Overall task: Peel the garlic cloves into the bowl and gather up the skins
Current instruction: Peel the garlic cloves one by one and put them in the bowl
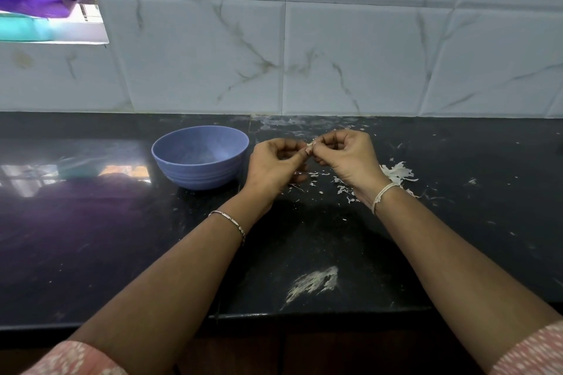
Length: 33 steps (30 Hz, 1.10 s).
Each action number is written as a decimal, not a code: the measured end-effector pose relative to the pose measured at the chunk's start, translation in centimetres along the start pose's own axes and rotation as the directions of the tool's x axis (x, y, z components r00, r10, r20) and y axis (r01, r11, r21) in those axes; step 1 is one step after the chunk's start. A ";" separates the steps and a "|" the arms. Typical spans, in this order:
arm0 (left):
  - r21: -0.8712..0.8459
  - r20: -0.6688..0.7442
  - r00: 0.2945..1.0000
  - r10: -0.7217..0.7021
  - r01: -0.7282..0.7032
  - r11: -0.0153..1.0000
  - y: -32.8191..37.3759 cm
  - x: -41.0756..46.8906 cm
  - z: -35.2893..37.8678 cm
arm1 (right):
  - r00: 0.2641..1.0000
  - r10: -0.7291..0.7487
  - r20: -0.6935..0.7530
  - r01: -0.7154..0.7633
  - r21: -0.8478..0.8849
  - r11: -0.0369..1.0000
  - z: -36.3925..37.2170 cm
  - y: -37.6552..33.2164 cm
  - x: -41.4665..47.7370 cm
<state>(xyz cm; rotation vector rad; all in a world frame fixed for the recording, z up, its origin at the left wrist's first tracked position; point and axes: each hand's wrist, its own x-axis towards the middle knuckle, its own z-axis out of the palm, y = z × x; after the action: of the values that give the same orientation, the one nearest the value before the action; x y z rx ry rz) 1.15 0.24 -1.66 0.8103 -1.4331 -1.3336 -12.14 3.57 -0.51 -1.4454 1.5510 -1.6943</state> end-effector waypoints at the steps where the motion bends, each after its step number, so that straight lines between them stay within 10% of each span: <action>1: -0.004 0.000 1.000 -0.001 0.001 1.000 0.0 0.0 0.0 | 1.000 -0.002 -0.001 0.002 -0.008 1.000 0.0 0.1 0.0; 18: -0.108 0.017 0.999 -0.045 0.046 0.993 0.1 -0.1 -0.2 | 0.989 -0.135 0.061 0.146 -0.546 0.825 -2.0 0.5 1.0; 24: -0.038 -0.017 0.999 -0.032 0.032 0.999 0.3 -0.2 -0.1 | 0.990 0.003 0.143 0.001 -0.025 1.000 -0.8 0.0 0.2; 33: 0.363 -0.021 0.985 0.171 -0.152 0.919 -0.4 0.0 0.0 | 0.987 0.129 0.097 -0.141 0.131 0.981 -0.3 0.4 0.2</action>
<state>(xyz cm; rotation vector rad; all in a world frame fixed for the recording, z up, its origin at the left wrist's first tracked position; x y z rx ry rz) 1.04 0.15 -2.01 0.9319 -1.6910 -0.9285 -12.54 3.45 -0.72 -1.2967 1.4220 -1.6031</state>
